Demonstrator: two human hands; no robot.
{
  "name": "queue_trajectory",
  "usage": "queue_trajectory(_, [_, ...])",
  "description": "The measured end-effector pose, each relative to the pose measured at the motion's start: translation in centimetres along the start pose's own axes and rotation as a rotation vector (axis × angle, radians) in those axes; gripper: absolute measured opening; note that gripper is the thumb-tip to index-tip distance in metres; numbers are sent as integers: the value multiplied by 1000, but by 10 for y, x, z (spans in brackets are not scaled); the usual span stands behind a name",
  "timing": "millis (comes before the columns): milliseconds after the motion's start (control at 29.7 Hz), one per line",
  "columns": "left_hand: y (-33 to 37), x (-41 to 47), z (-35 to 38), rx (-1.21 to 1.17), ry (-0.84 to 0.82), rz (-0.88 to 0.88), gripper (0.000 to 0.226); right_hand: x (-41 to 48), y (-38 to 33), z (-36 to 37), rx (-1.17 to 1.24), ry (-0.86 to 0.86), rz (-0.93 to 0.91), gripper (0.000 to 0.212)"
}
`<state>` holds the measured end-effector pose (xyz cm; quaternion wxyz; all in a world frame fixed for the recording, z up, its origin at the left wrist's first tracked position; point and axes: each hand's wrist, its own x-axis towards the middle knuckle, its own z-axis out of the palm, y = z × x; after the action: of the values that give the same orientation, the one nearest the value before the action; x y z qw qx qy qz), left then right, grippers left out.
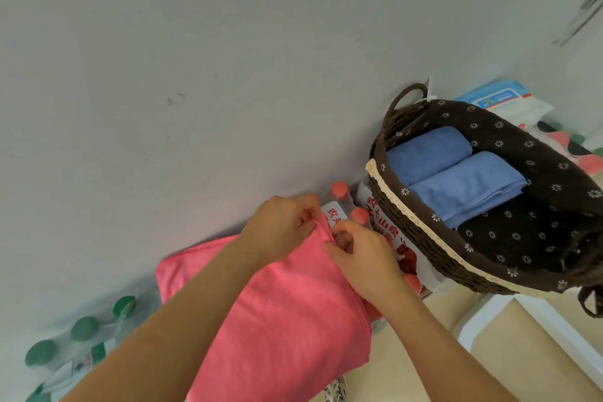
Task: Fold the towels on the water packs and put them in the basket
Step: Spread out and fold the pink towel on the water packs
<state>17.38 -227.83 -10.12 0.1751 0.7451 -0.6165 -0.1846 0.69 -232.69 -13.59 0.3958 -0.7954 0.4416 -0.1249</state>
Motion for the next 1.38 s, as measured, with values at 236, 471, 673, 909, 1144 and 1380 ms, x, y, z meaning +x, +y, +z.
queue_trajectory(236, [0, 21, 12, 68, -32, -13, 15, 0, 0, 1, 17, 11, 18, 22])
queue_trajectory(471, [-4, 30, 21, 176, -78, 25, 22, 0, -3, 4, -28, 52, 30, 15])
queue_trajectory(673, [-1, 32, 15, 222, -129, -39, 24, -4, -2, 2, -119, -7, 50, 16])
queue_trajectory(909, [-1, 29, 24, 203, 218, -93, 26, 0, -4, -6, -167, 27, 22, 15])
queue_trajectory(1144, [11, 4, 26, 6, 359, -50, 37, 34, -3, -17, -407, 54, -54, 23])
queue_trajectory(1380, [-1, -146, 36, 4, 309, -264, 17, -17, 21, -16, -454, 155, -180, 44])
